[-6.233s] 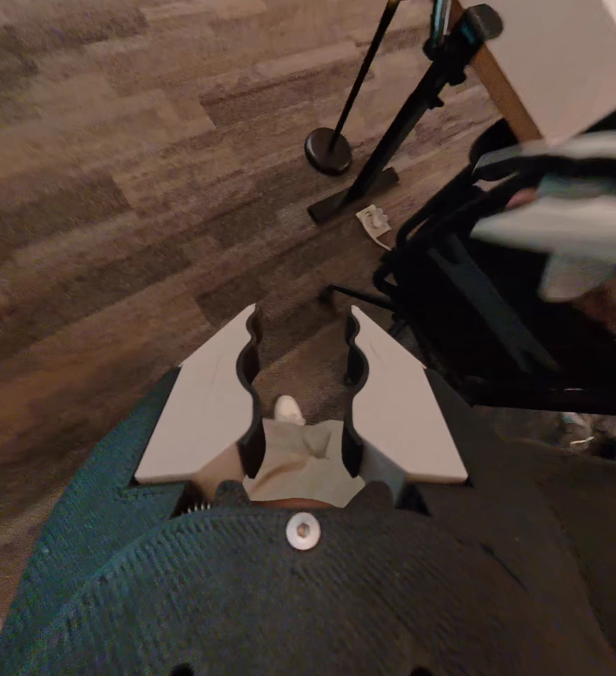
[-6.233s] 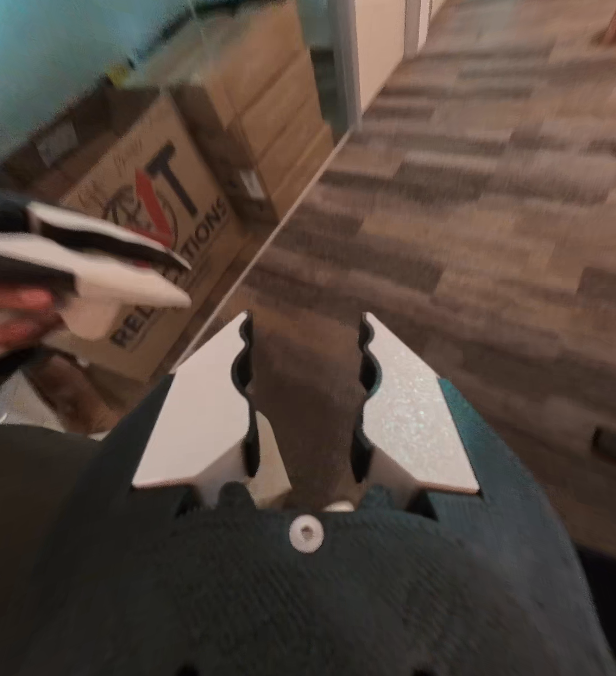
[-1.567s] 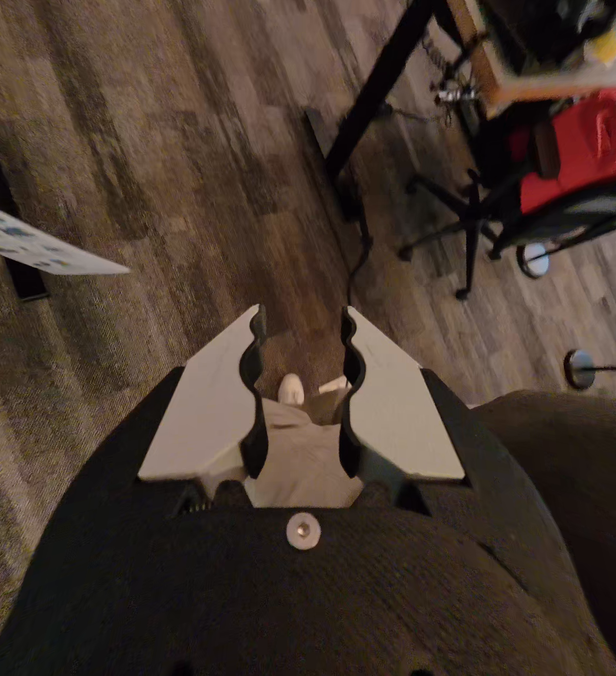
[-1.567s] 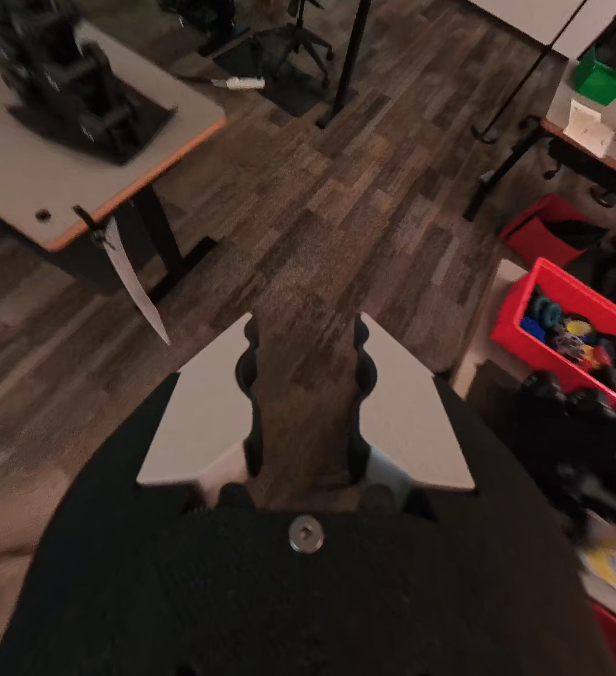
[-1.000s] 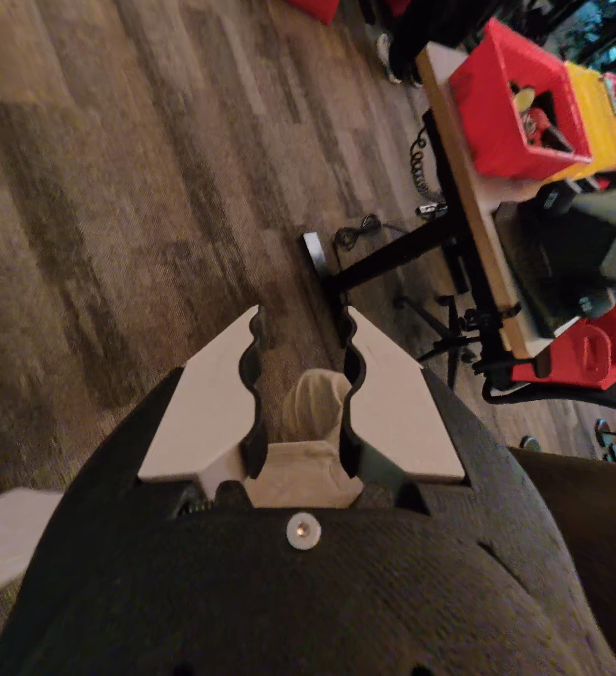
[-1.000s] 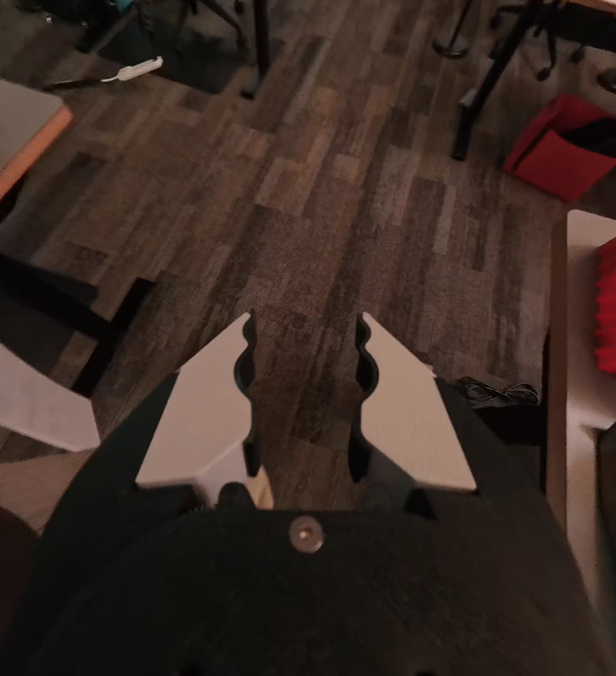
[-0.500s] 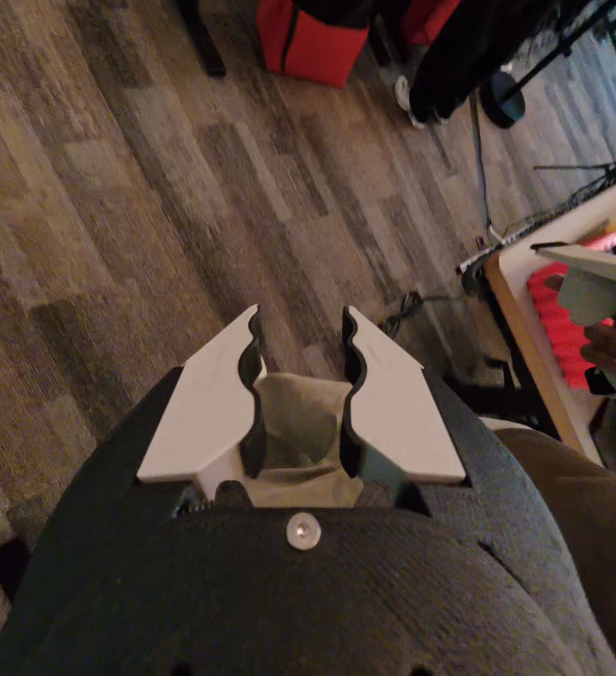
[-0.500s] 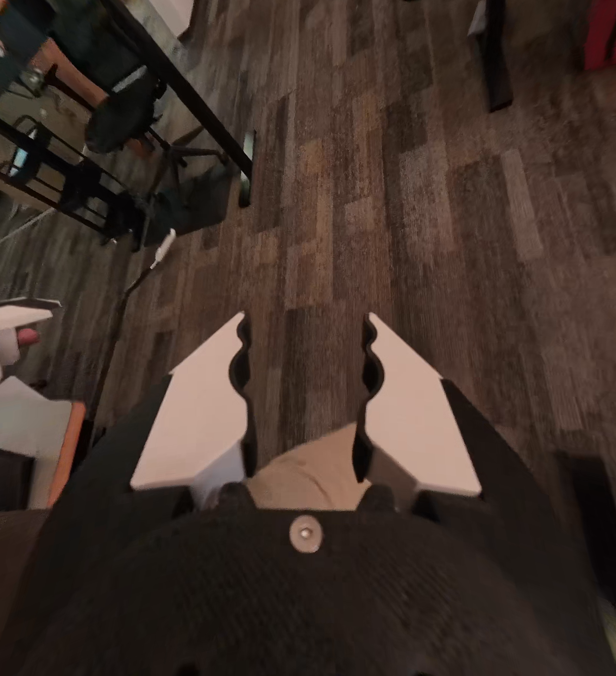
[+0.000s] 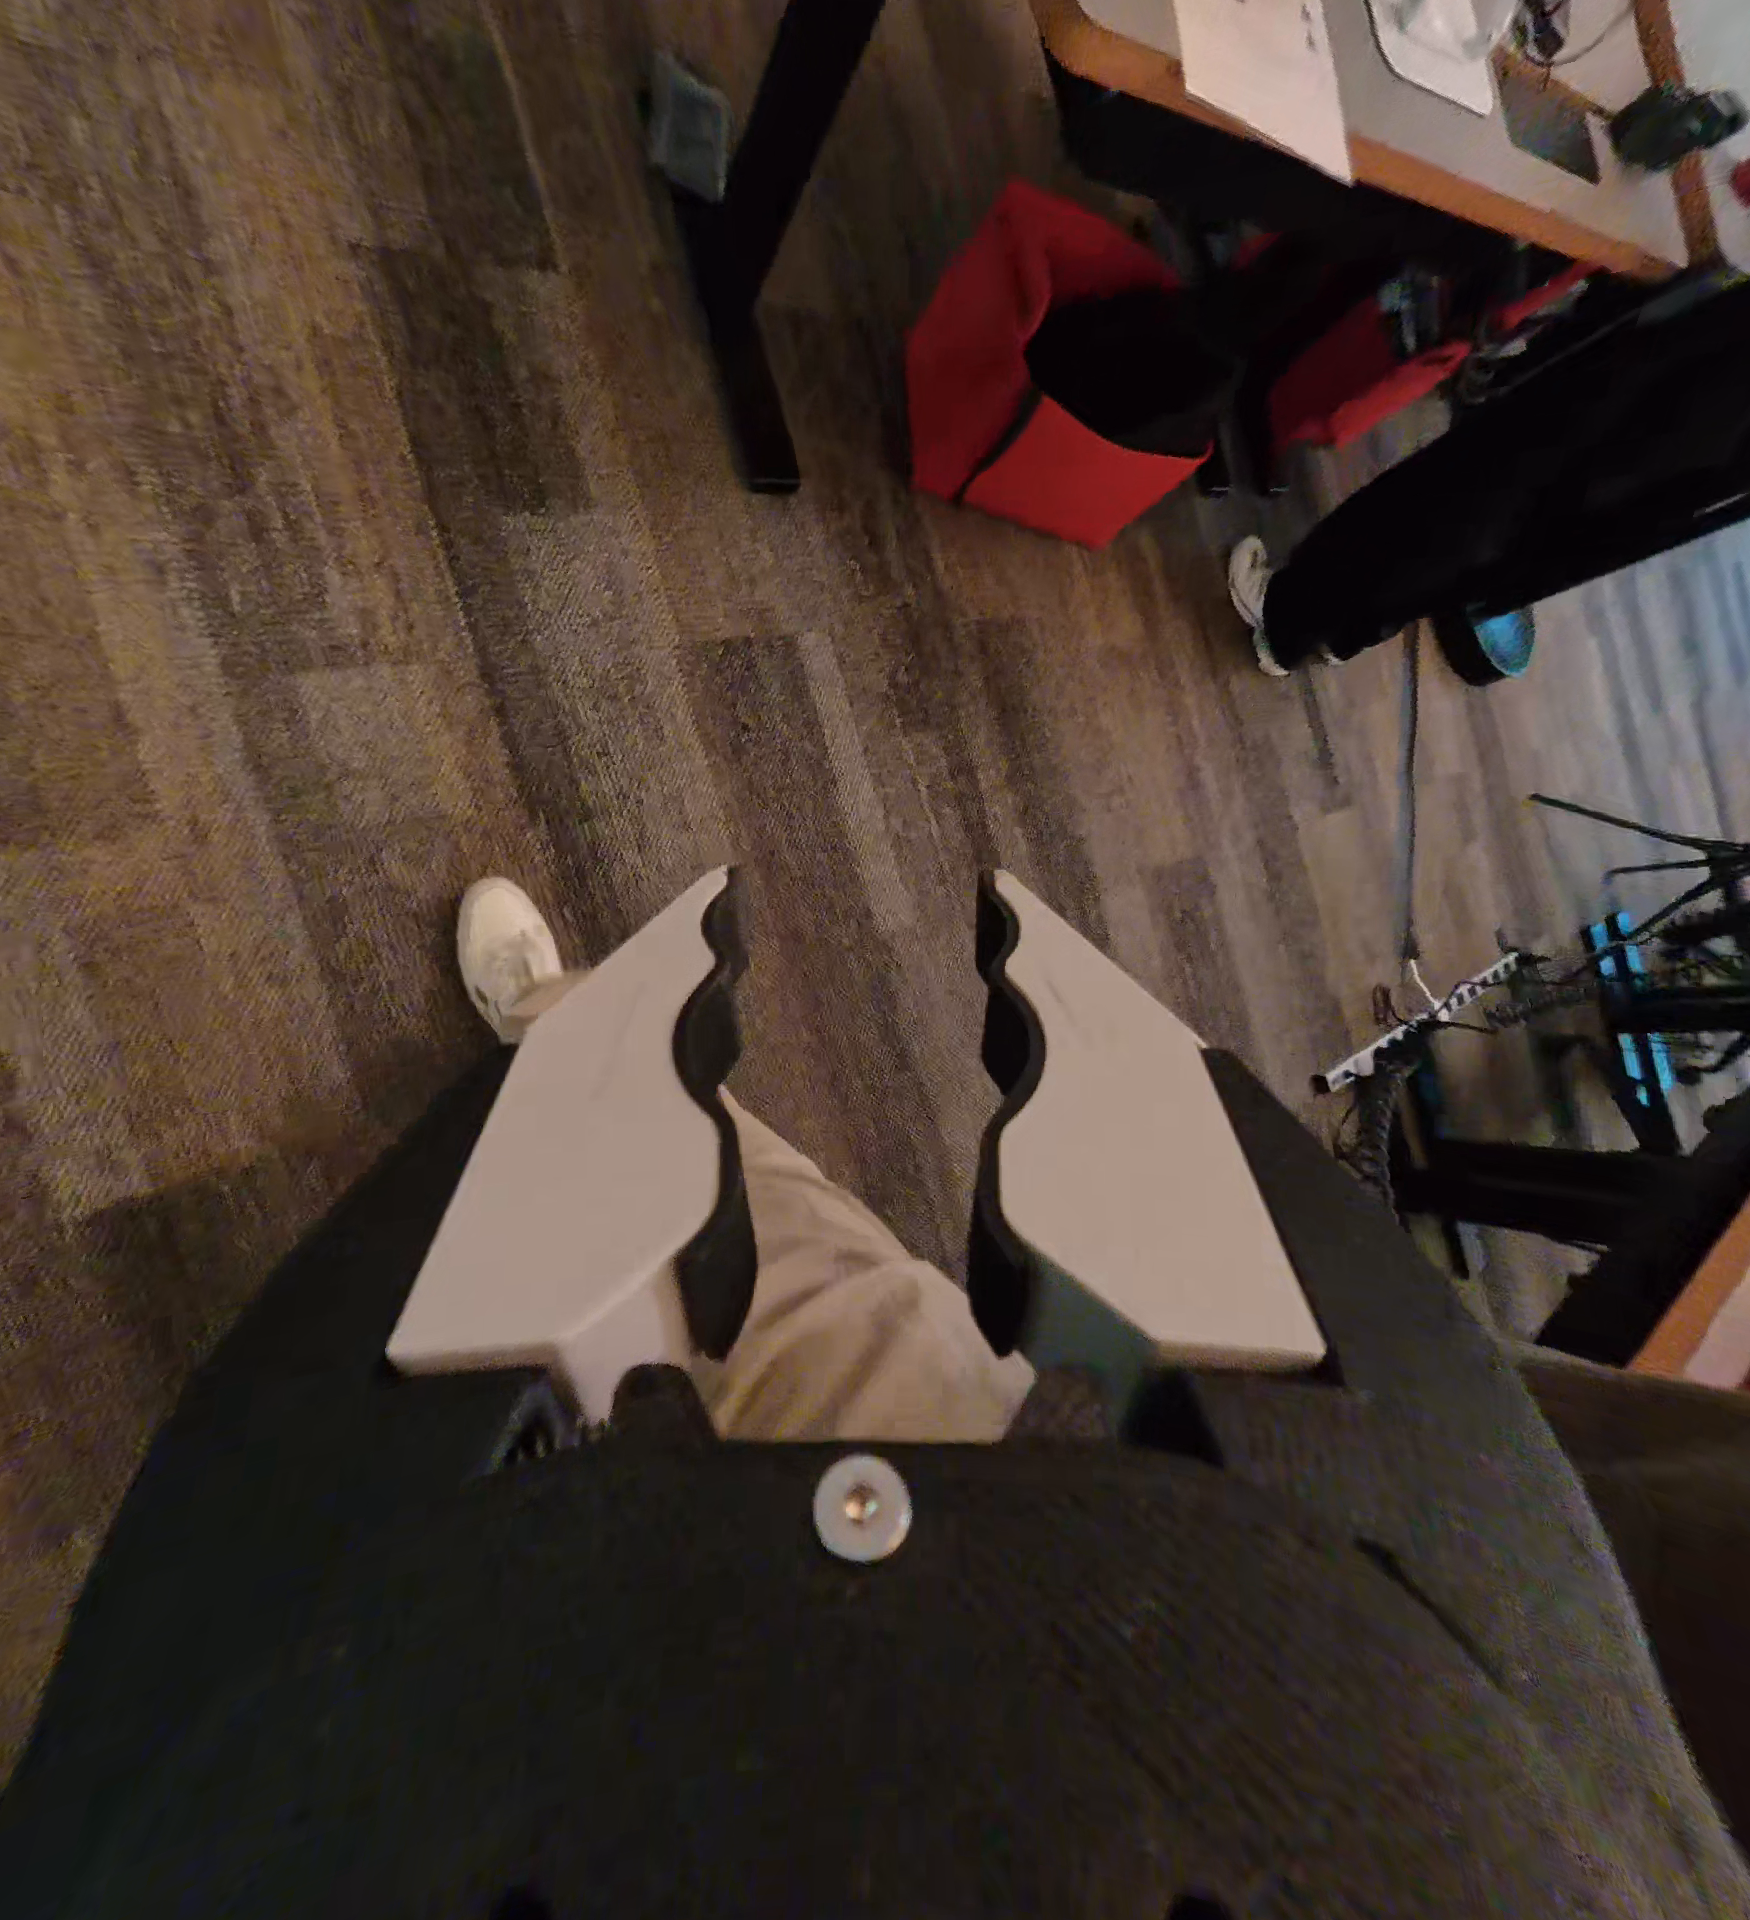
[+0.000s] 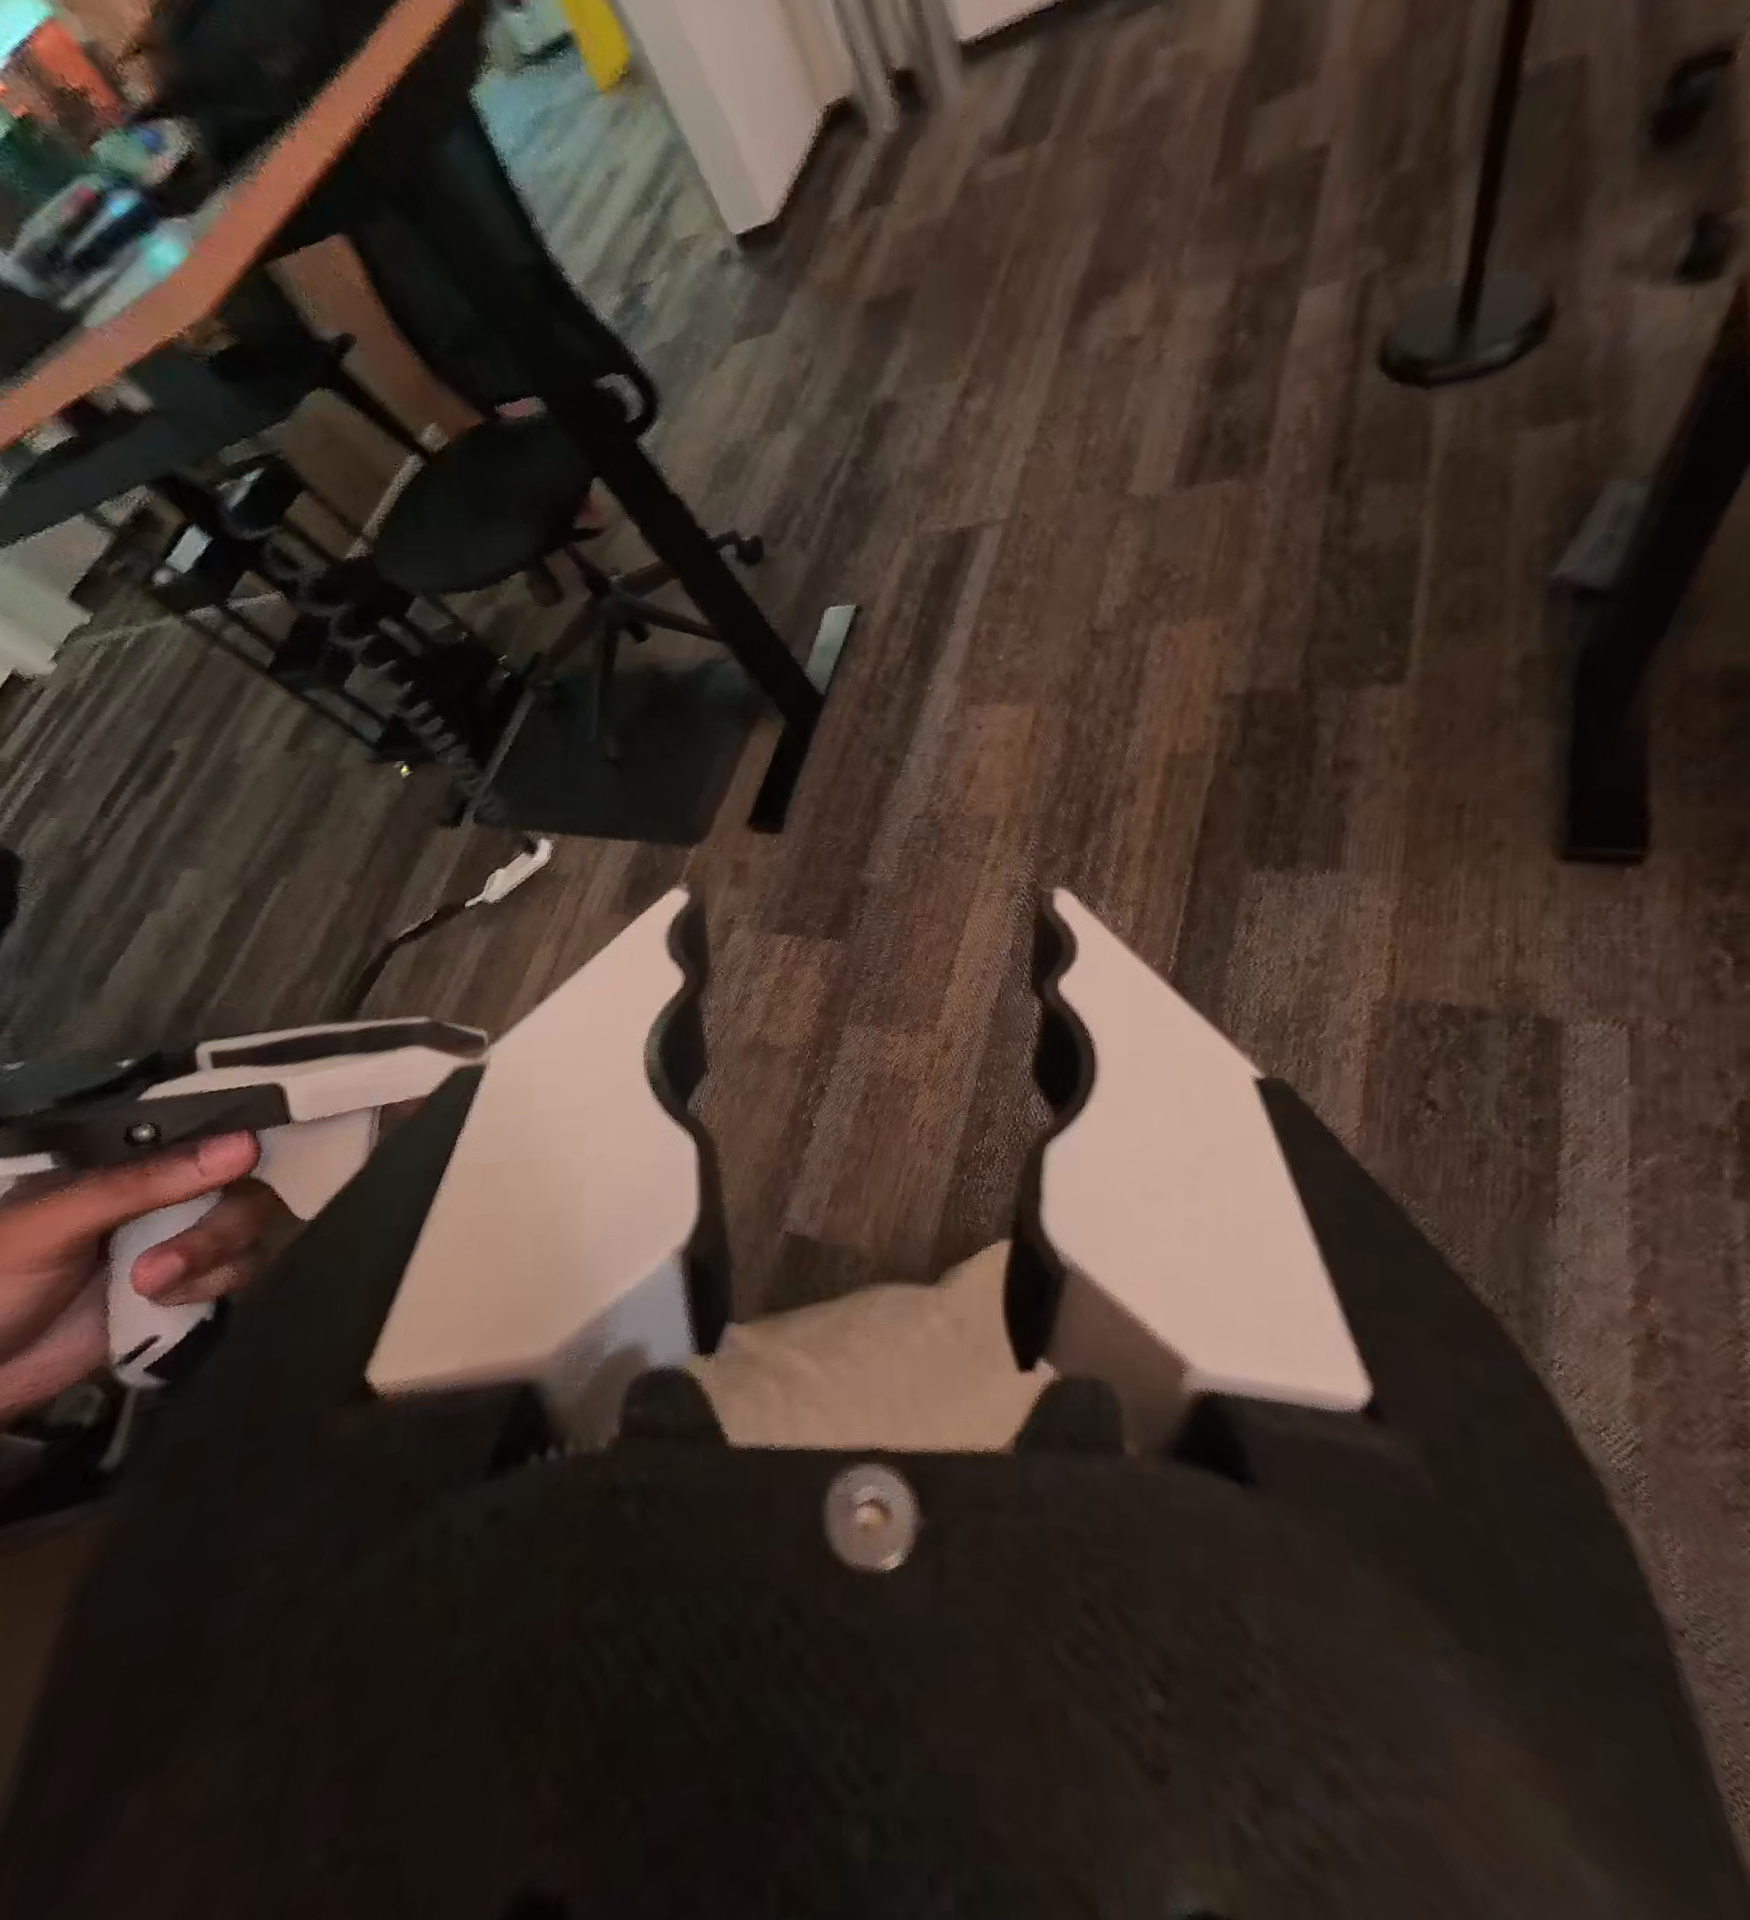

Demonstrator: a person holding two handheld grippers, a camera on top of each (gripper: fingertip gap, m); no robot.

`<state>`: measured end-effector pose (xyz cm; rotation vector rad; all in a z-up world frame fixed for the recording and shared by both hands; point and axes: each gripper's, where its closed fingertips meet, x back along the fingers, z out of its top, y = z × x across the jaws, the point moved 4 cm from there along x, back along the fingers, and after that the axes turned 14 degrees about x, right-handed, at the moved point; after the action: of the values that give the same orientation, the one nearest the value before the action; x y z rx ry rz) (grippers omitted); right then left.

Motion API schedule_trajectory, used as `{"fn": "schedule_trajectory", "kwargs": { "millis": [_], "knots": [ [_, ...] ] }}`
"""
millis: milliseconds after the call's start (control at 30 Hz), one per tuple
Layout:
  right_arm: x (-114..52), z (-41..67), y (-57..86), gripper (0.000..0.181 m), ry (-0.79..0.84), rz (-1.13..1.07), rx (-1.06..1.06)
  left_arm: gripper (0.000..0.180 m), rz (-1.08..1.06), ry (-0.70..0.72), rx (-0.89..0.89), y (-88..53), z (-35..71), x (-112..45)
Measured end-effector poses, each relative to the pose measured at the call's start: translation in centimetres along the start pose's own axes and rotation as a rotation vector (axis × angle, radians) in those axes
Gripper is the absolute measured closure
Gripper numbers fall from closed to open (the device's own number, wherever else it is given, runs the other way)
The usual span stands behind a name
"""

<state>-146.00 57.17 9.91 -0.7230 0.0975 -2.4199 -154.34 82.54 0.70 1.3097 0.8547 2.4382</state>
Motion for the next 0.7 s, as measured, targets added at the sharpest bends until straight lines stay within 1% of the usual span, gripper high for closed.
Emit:
{"fn": "schedule_trajectory", "kwargs": {
  "millis": [67,167,267,333,400,500,567,667,700],
  "knots": [
    [-4.4,1.4,2.5,0.117,-0.052,-0.018,-0.079,0.141,0.013,-0.011,-0.015,-0.2,6.6,-3.8],
    [-9.4,6.4,6.4,0.116,-0.061,-0.07,-0.041,0.141,-0.044,-0.006,-0.073,2.0,17.7,-8.5],
    [-14.4,11.9,11.8,0.116,-0.053,-0.14,-0.005,0.14,-0.052,-0.024,-0.22,5.1,28.5,-12.8],
    [-18.5,14.8,15.6,0.118,-0.007,-0.147,-0.056,0.14,-0.062,-0.01,-0.323,6.9,34.8,-16.2],
    [-23.5,16.5,19.8,0.117,0.005,-0.143,-0.132,0.139,-0.065,-0.021,-0.385,8.0,39.9,-20.6],
    [-30.8,18.6,26.7,0.116,-0.008,-0.152,-0.188,0.138,-0.051,-0.05,-0.38,8.0,46.4,-28.2],
    [-35.2,20.0,31.7,0.115,-0.042,-0.17,-0.188,0.139,-0.03,-0.062,-0.334,7.8,50.2,-33.4],
    [-41.4,22.5,39.8,0.116,-0.114,-0.222,-0.204,0.141,0.004,-0.127,-0.256,8.6,56.0,-40.2],
    [-43.4,23.9,42.2,0.117,-0.129,-0.22,-0.218,0.143,0.014,-0.128,-0.25,9.5,58.7,-41.9]
  ]
}}
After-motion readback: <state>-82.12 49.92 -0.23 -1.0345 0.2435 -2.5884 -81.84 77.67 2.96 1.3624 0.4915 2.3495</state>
